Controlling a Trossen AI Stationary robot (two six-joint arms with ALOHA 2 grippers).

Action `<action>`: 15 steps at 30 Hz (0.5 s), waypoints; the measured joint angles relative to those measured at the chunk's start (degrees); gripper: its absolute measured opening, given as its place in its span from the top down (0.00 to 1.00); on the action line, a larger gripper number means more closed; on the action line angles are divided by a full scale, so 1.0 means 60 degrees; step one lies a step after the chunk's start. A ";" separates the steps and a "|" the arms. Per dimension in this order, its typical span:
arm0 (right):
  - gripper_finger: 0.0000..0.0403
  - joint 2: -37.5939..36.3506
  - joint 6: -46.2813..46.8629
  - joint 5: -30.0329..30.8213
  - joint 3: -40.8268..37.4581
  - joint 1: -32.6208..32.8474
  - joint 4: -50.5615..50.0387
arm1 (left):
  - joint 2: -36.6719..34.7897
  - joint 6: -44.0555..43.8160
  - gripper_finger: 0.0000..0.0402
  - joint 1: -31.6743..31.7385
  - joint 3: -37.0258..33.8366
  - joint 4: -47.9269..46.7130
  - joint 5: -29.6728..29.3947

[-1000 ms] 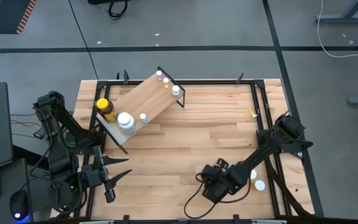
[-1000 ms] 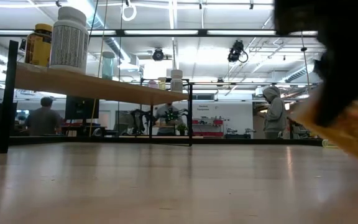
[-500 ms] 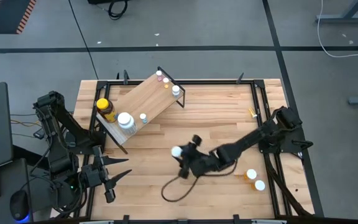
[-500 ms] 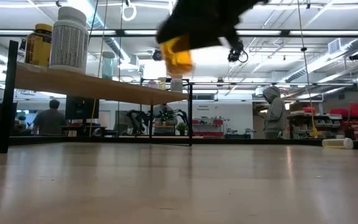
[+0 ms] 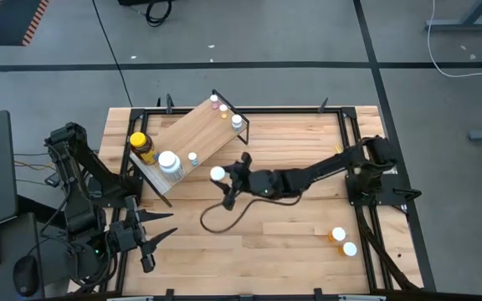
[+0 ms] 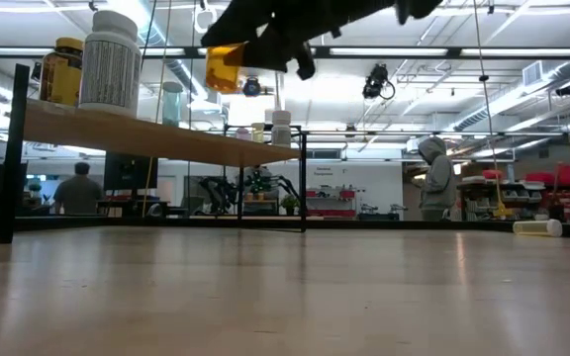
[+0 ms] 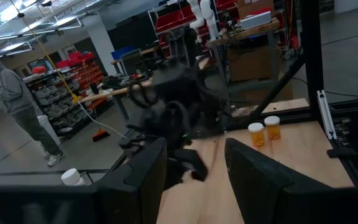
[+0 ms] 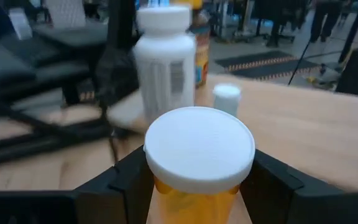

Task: Pick and place medicine bottles onto shelf by color
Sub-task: Put the bottom left orange pill bottle on the shelf

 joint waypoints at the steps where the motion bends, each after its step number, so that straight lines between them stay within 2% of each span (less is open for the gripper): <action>1: 0.48 0.0028 -0.0072 -0.0036 -0.0001 -0.0104 0.0058 | 0.0000 0.0001 0.57 0.0000 0.0000 0.0005 0.0002; 9: 0.48 0.0474 -0.0583 -0.0410 0.0045 -0.0889 0.1119 | -0.0002 0.0010 0.57 0.0005 0.0000 -0.0005 0.0002; 15: 0.48 0.0907 -0.0571 -0.0860 0.0235 -0.1366 0.1197 | -0.0004 0.0013 0.57 0.0007 0.0000 -0.0002 -0.0001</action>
